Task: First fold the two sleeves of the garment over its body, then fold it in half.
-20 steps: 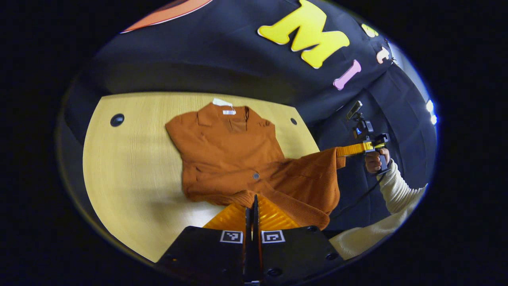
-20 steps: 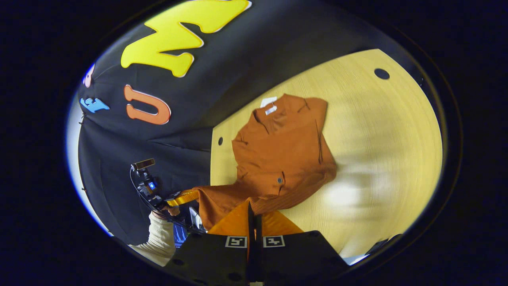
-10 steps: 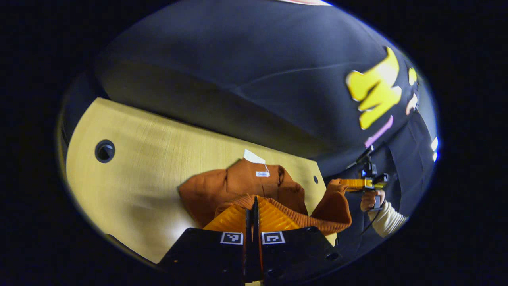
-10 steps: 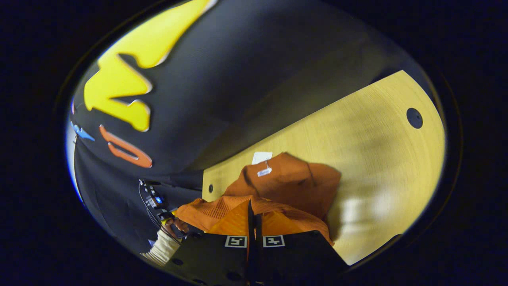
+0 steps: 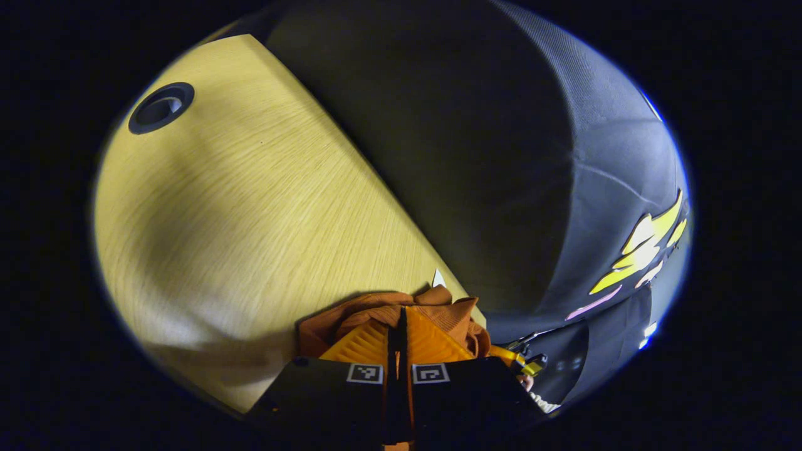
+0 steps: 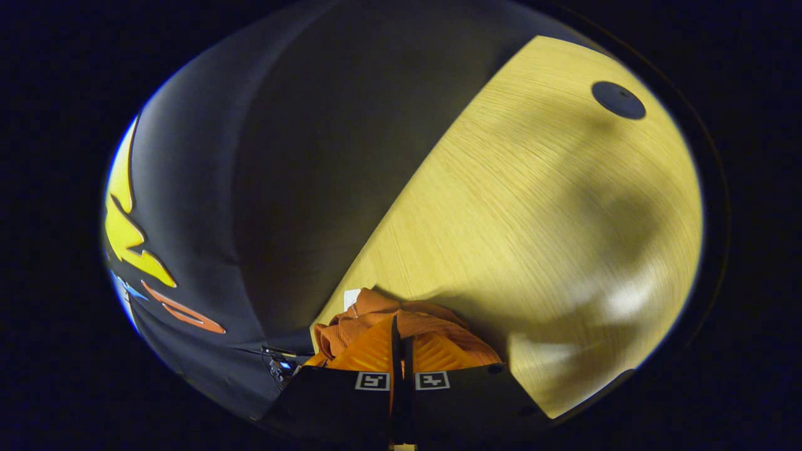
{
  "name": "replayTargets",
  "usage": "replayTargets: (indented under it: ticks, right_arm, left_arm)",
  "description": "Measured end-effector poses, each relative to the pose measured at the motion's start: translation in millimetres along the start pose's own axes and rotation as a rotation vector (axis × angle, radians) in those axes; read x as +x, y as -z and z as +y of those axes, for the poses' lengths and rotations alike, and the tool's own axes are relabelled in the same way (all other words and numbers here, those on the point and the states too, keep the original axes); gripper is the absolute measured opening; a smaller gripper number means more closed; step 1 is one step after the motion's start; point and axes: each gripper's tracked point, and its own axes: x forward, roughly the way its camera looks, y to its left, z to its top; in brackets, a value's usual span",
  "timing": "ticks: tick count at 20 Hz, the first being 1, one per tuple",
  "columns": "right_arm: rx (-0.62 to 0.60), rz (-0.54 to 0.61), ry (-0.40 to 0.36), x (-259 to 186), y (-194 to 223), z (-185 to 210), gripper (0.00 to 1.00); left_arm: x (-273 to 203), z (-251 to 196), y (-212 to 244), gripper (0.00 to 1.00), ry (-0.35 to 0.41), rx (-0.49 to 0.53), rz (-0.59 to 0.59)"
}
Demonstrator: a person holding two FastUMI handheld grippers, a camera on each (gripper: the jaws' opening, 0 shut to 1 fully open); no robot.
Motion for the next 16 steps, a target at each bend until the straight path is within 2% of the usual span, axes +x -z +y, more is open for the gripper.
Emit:
replayTargets:
  ticks: [3,5,8,10,12,16]
  right_arm:
    - [0.094,-0.028,-0.033,-5,-5,-10,0.0]
    - [0.184,-0.046,-0.072,0,-3,-2,0.01]
    - [0.349,-0.085,-0.14,1,-3,4,0.0]
    - [0.433,-0.109,-0.191,2,-1,11,0.0]
    - [0.506,-0.141,-0.254,2,-5,18,0.01]
    - [0.534,-0.165,-0.303,2,-5,26,0.07]
  left_arm:
    - [-33,-15,-26,0.03,0.037,-0.074,-0.099]
    - [-50,-35,-22,0.03,0.058,-0.157,-0.18]
    - [-52,-34,12,0.04,0.102,-0.319,-0.324]
    - [-52,-28,34,0.04,0.081,-0.352,-0.364]
    - [-43,-20,20,0.04,0.105,-0.399,-0.427]
    - [-43,-26,17,0.08,0.111,-0.453,-0.495]
